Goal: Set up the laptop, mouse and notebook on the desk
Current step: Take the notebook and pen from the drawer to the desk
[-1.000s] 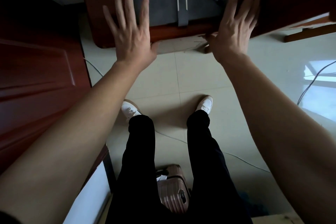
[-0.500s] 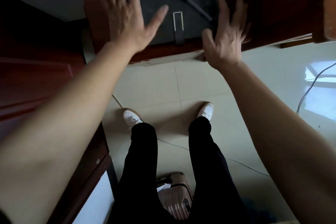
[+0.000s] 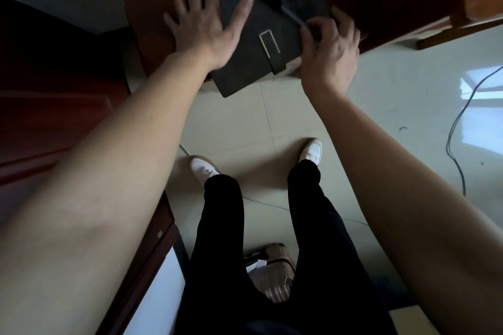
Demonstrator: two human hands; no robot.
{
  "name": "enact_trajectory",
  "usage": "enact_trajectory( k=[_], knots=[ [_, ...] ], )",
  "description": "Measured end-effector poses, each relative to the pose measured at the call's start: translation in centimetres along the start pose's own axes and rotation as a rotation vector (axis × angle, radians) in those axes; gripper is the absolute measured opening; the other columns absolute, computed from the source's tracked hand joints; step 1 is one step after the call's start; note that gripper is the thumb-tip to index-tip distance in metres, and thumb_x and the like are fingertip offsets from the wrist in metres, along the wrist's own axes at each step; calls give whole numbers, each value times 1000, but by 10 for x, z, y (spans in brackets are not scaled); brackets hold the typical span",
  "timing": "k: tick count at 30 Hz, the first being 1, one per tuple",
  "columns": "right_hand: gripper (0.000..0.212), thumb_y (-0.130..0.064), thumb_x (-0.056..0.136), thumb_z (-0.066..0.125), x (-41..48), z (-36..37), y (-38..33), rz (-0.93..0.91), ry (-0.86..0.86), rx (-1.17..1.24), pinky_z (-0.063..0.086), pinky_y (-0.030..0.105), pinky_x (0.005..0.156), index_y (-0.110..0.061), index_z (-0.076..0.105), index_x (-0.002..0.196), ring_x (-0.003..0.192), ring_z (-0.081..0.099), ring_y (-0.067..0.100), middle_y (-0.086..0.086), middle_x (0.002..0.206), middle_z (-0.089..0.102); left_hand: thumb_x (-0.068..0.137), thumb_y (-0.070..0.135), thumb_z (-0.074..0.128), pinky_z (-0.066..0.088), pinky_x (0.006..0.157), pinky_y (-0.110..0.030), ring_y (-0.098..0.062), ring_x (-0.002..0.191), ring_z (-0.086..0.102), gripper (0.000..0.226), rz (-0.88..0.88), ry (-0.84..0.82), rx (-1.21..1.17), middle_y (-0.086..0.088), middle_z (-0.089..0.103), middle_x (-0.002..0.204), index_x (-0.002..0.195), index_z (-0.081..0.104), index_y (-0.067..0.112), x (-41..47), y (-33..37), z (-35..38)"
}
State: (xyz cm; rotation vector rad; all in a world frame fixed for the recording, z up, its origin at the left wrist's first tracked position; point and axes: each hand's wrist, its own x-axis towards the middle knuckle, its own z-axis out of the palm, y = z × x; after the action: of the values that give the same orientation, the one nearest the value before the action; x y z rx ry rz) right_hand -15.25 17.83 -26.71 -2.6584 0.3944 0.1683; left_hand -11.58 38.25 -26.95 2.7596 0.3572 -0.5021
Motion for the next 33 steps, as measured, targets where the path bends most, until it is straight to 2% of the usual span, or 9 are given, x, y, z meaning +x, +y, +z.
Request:
enact_trajectory(
  k=[5, 8, 13, 17, 21, 24, 26, 30, 33],
  knots=[
    [28, -28, 105, 47, -28, 1, 6, 188, 55, 361, 34, 19, 88, -6, 62, 112, 128, 48, 22, 7, 145, 47, 83, 81, 35, 16, 114, -67, -38, 149, 13, 98, -58, -53, 3, -10, 21, 162, 158, 12, 23, -47, -3, 9],
    [24, -18, 105, 43, -39, 3, 7, 290, 92, 500, 36, 23, 82, 0, 55, 114, 112, 56, 29, 11, 122, 60, 86, 73, 48, 25, 111, -63, -38, 142, 27, 95, -58, 15, 42, -13, 34, 151, 157, 19, 18, -59, -1, 12],
    [46, -13, 105, 35, -47, 11, 12, 422, -63, 690, 58, 39, 75, -22, 33, 150, 77, 73, 16, 2, 101, 70, 78, 73, 56, 26, 110, -56, -39, 133, 35, 93, -59, 45, 85, -14, 39, 145, 147, 36, 15, -44, 2, 8],
    [38, -17, 106, 31, -47, 18, 12, 555, -254, 907, 59, 52, 87, -17, 42, 142, 90, 65, 29, 11, 106, 63, 76, 65, 64, 31, 107, -53, -38, 135, 33, 93, 40, 12, 12, -11, 37, 148, 150, 34, 18, -32, 2, 5],
    [30, -17, 104, 33, -42, 22, 8, 657, -295, 1025, 58, 52, 91, -13, 48, 130, 109, 64, 33, 13, 121, 63, 69, 59, 69, 30, 109, -51, -36, 137, 33, 98, 35, -23, -81, -11, 36, 149, 153, 29, 26, -26, 8, 4],
    [30, -25, 103, 34, -42, 21, 15, 609, -267, 870, 53, 54, 97, -19, 52, 128, 110, 63, 31, 7, 119, 65, 66, 72, 65, 32, 114, -46, -34, 137, 35, 98, -153, -101, -327, -13, 39, 146, 148, 36, 27, -35, 10, 6],
    [32, -28, 102, 35, -51, 17, 25, 586, -285, 835, 52, 54, 98, -22, 52, 128, 112, 62, 32, 7, 121, 65, 72, 69, 63, 41, 109, -41, -31, 127, 49, 78, -193, -134, -509, -12, 53, 135, 135, 52, 24, -52, 6, 10],
    [32, -28, 98, 36, -66, -1, 44, 563, -309, 815, 52, 56, 98, -22, 52, 125, 113, 62, 35, 11, 122, 65, 84, 31, 75, 53, 98, -51, -30, 107, 68, 27, -252, -207, -987, -11, 71, 114, 105, 62, 20, -95, 3, 17],
    [21, -28, 95, 36, -69, -31, 50, 576, -322, 877, 54, 57, 95, -25, 56, 102, 108, 65, 38, 18, 117, 67, 87, 12, 74, 55, 96, -45, -23, 97, 70, 22, -263, -255, -1167, -8, 73, 108, 102, 61, 20, -124, 9, 5]
  ],
)
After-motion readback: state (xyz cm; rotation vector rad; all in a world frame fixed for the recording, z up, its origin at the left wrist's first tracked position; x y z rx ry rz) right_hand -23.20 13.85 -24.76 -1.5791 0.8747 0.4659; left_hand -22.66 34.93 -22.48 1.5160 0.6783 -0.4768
